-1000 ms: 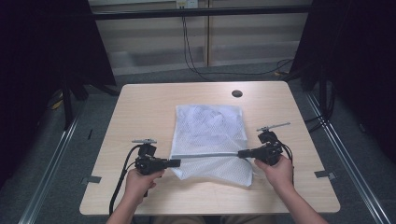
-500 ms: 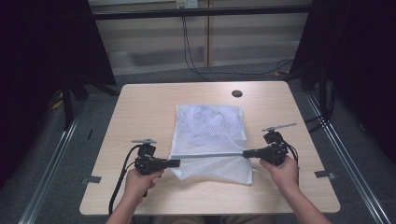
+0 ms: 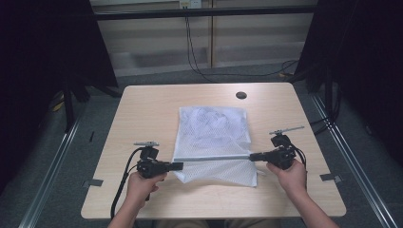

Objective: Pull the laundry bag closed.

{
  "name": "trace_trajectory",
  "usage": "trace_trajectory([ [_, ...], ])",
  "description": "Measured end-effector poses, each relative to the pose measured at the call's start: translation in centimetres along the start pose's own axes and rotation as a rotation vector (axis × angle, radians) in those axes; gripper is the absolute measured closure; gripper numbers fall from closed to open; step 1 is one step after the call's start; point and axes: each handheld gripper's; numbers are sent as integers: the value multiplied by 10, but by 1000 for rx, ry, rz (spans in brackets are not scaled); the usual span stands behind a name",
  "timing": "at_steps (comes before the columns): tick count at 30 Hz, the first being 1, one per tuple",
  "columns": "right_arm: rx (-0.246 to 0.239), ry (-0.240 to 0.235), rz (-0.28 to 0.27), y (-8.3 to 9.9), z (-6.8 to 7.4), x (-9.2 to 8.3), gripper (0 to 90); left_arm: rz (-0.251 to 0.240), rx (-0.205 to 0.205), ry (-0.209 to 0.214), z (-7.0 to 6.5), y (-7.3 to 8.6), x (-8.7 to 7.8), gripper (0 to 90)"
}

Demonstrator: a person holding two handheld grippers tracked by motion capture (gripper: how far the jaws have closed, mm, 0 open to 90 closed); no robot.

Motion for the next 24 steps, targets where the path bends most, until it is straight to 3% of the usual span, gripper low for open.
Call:
trace_trajectory([
  [24,4,32,0,2,-7,-7,869,11,-11,-2,-2,0,0,883],
])
Point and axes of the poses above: each handheld gripper's, and its own axes: x roughly forward along the jaws, y roughly out of its underside, z roughly to its left, and after that the axes turned 1 degree about y, right-handed
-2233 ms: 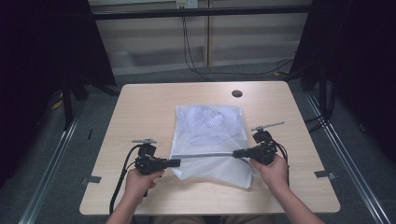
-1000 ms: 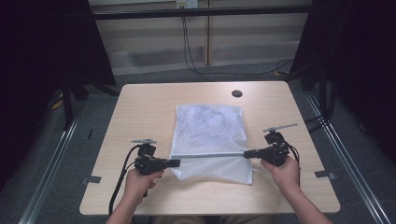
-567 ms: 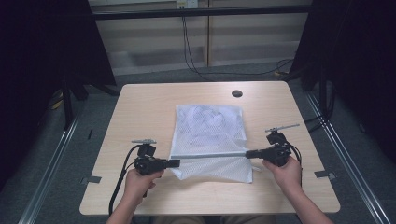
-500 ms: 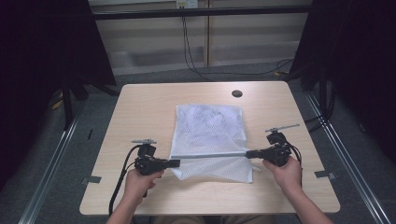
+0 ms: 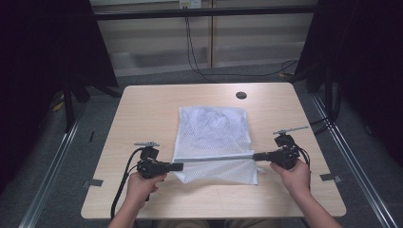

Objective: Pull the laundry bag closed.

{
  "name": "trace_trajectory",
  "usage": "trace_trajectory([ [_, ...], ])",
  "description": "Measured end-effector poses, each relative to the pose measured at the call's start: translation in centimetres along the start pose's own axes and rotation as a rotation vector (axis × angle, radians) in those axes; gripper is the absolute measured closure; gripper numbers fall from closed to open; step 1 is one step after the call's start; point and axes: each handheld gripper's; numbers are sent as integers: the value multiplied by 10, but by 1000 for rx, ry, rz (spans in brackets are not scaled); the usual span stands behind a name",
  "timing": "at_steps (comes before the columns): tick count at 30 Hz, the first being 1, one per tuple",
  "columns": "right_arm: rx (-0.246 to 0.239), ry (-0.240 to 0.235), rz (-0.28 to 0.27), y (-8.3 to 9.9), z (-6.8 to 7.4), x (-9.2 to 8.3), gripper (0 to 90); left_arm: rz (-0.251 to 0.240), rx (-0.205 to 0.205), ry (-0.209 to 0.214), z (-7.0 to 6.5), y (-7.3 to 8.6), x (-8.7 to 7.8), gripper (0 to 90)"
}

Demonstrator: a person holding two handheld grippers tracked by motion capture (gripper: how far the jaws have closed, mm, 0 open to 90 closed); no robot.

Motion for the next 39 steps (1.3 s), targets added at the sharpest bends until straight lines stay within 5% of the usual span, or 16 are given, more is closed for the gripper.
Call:
trace_trajectory([
  [9,-3,-7,4,1,0,1,868,-11,18,9,1,1,0,869],
  [12,-11,9,0,2,-1,1,866,-21,13,-10,3,1,-4,661],
  [17,-22,16,-11,5,0,1,850,12,64,-55,1,1,-6,545],
  [20,-32,40,-24,5,2,1,736,11,59,-61,1,0,-6,436],
  [30,-38,118,-76,4,4,-3,396,13,152,-210,-1,-3,-15,257],
  [39,-64,154,-106,6,3,-6,234,-3,211,-318,-1,-3,-20,132],
])
Point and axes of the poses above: each handheld gripper's, and its own axes: x roughly forward along the jaws, y roughly out of its underside, z roughly to its left, and after that the axes turned 1 degree about y, right-handed
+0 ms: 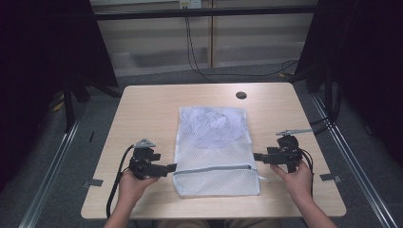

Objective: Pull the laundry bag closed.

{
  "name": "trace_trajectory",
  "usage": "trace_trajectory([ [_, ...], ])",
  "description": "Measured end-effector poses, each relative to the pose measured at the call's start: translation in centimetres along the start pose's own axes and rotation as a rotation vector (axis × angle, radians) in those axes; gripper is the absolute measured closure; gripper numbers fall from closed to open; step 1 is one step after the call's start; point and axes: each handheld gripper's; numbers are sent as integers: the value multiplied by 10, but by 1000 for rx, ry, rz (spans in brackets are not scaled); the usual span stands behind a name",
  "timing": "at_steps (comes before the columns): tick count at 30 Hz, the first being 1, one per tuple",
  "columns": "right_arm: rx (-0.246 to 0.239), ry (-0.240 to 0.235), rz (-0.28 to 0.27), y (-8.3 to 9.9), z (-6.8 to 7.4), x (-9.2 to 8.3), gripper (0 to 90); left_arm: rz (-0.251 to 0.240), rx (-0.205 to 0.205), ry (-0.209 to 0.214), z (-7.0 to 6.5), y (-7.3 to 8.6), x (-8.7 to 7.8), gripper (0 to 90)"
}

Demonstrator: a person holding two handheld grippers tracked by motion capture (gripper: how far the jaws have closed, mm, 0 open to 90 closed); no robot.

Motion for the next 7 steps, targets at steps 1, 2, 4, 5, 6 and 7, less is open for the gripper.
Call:
trace_trajectory([
  [1,-5,8,-3,0,0,0,221,1,1,-1,1,0,-1,126],
  [2,-12,14,-3,1,0,0,211,0,2,-6,2,0,-1,122],
  [4,-25,24,-13,1,0,0,191,-2,2,-19,3,1,0,113],
  [5,-33,27,-15,2,0,0,176,-1,1,-17,4,1,0,112],
  [6,-36,27,-17,2,-1,0,157,-1,-2,-24,5,1,0,112],
  [7,-38,30,-17,2,-1,1,148,-7,-9,-29,7,1,0,111],
])
Point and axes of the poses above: each handheld gripper's, and its own axes: x roughly forward along the jaws, y roughly out of its underside, z roughly to its left, and after that the axes turned 1 degree about y, right-handed
